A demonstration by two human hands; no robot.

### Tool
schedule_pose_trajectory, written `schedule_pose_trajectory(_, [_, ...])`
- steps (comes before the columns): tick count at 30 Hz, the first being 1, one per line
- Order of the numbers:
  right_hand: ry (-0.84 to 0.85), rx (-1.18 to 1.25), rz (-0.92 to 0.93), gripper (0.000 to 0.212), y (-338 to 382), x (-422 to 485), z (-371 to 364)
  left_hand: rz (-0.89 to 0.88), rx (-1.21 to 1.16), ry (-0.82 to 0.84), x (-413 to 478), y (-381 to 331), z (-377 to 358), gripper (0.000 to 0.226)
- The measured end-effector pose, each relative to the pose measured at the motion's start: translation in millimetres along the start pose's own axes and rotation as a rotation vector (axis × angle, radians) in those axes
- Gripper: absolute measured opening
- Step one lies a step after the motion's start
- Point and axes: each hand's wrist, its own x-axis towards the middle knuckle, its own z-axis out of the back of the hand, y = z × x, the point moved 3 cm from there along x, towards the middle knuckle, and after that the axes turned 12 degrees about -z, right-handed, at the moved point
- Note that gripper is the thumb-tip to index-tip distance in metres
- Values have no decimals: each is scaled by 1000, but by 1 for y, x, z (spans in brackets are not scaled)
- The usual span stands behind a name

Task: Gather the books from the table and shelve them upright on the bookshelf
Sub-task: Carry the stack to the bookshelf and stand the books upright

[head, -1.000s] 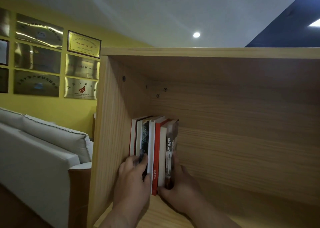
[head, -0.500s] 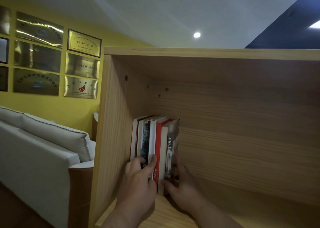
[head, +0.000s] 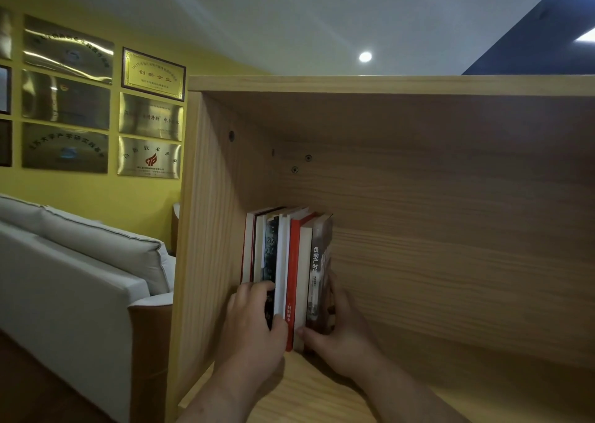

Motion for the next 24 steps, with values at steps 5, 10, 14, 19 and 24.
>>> schedule_pose_trajectory(5, [6,-71,87,101,1,-2,1,35,15,6,0,2,-2,48])
schedule_pose_trajectory(10, [28,-66,85,102,0,-2,2,21,23,21,0,4,-3,47])
schedule_pose_trajectory(14, [16,0,25,108,-4,-1,2,11,25,21,0,4,-3,47])
schedule_pose_trajectory(19, [-12,19,-23,88,-2,-16,12,18,10,34,-7,-3,2,47])
schedule_pose_trajectory(24, [-18,-189,-114,49,-5,-44,25,58,-26,211,-29,-14,17,44])
